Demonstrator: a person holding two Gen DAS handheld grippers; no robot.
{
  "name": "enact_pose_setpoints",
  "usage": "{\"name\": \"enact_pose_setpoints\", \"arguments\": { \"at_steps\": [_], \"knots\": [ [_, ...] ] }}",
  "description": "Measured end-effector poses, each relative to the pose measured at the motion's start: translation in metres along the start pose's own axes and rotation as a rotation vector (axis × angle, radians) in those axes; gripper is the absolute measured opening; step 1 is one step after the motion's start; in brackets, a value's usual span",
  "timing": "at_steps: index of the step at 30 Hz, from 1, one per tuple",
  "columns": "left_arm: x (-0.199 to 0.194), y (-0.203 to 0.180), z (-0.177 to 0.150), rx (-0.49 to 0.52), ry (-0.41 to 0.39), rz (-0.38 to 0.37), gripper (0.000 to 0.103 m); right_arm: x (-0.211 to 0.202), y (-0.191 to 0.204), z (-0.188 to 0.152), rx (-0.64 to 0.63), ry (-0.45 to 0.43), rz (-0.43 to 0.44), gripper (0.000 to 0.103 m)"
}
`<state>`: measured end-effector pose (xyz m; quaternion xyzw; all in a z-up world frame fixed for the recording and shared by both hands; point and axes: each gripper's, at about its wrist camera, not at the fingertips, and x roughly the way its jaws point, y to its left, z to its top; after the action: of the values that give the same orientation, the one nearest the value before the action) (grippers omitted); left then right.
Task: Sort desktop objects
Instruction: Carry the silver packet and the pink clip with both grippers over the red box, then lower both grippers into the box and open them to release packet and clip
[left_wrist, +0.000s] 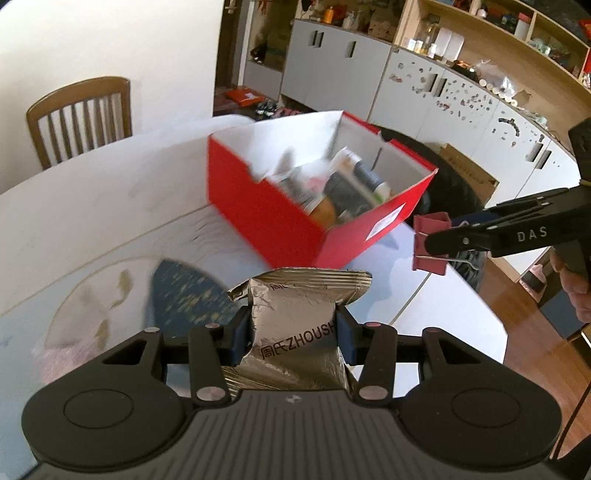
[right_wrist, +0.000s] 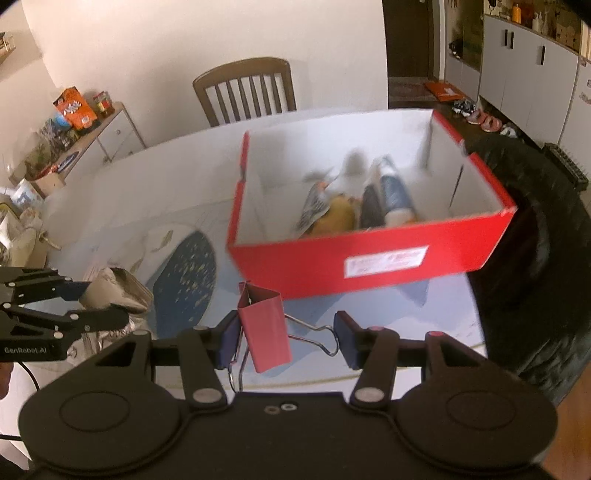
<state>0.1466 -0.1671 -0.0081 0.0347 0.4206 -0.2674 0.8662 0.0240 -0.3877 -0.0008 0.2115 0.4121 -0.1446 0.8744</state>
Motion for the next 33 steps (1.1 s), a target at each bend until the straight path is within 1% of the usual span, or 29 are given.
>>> {"name": "enact_pose_setpoints", "arguments": {
  "at_steps": [6, 12, 16, 24, 29, 33],
  "knots": [
    [0.018, -0.028, 0.027, 0.014, -0.016, 0.001, 0.046, -0.004, -0.030, 0.021, -0.021, -0.027, 0.003, 0.054],
    [0.041, -0.052, 0.054, 0.033, -0.025, 0.019, 0.046, -0.007, -0.061, 0.043, -0.033, -0.056, 0.014, 0.054],
    [0.059, -0.061, 0.072, 0.035, -0.021, 0.036, 0.046, -0.003, -0.080, 0.057, -0.043, -0.071, 0.007, 0.054],
    [0.100, -0.071, 0.110, 0.033, -0.002, 0.092, 0.046, 0.026, -0.117, 0.087, -0.020, -0.044, -0.006, 0.054],
    [0.125, -0.071, 0.129, 0.045, 0.012, 0.152, 0.046, 0.045, -0.121, 0.110, -0.047, -0.054, -0.030, 0.054],
    [0.141, -0.066, 0.142, 0.043, 0.021, 0.196, 0.046, 0.067, -0.119, 0.126, -0.075, -0.038, -0.042, 0.054]
  ]
}}
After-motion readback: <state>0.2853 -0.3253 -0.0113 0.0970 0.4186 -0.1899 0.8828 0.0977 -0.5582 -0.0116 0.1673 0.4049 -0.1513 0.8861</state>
